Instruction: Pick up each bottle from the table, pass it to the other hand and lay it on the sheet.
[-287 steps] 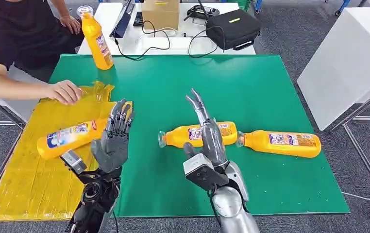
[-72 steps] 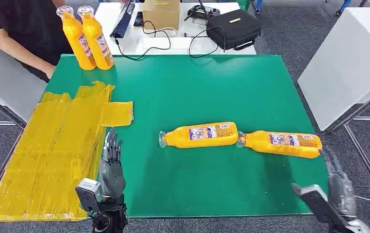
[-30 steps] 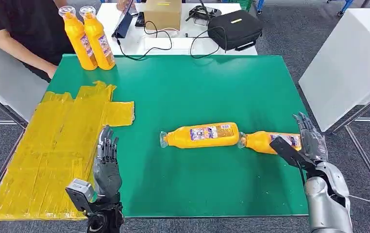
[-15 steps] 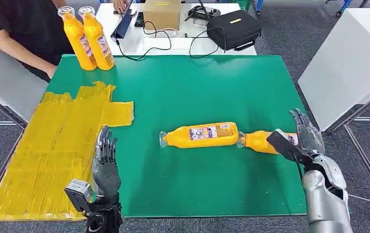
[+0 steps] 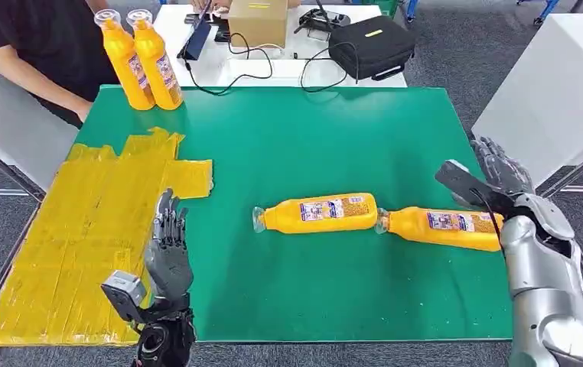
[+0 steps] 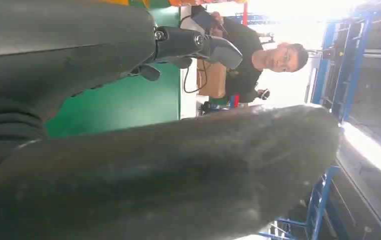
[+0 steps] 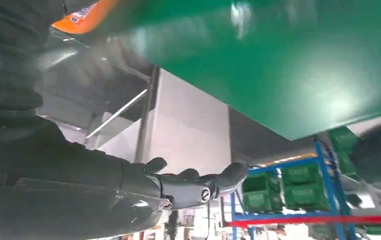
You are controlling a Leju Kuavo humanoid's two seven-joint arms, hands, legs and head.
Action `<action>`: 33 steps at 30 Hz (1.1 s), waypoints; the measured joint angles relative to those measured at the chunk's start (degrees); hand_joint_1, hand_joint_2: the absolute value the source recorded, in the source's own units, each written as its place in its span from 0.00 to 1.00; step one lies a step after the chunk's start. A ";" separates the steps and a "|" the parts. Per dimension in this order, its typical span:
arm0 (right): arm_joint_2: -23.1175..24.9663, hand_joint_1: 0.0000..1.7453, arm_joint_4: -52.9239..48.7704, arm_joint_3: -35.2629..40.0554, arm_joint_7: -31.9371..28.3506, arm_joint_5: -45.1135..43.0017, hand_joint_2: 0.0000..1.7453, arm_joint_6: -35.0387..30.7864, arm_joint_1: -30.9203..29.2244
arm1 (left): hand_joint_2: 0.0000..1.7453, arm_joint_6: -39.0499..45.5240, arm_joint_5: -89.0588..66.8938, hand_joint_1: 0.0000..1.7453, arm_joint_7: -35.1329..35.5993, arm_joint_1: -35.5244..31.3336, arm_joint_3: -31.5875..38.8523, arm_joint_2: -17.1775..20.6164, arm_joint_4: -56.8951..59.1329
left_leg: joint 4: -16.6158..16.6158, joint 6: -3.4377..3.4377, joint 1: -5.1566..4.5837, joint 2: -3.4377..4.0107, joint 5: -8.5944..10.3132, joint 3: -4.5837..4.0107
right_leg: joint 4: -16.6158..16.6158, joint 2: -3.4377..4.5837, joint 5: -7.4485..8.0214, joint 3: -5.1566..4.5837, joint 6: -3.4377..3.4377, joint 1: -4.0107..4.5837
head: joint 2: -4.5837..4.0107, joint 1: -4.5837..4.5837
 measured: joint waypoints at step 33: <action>4.11 0.00 -7.81 -4.22 -2.60 3.21 1.00 6.89 6.60 | 0.00 -1.03 -0.53 0.00 0.00 -1.35 0.26 -0.87 2.56 | 0.00 0.00 -0.03 0.00 -0.01 -0.02 | -0.01 -0.01 -0.01 -0.02 0.01 -0.03 | 0.00 0.00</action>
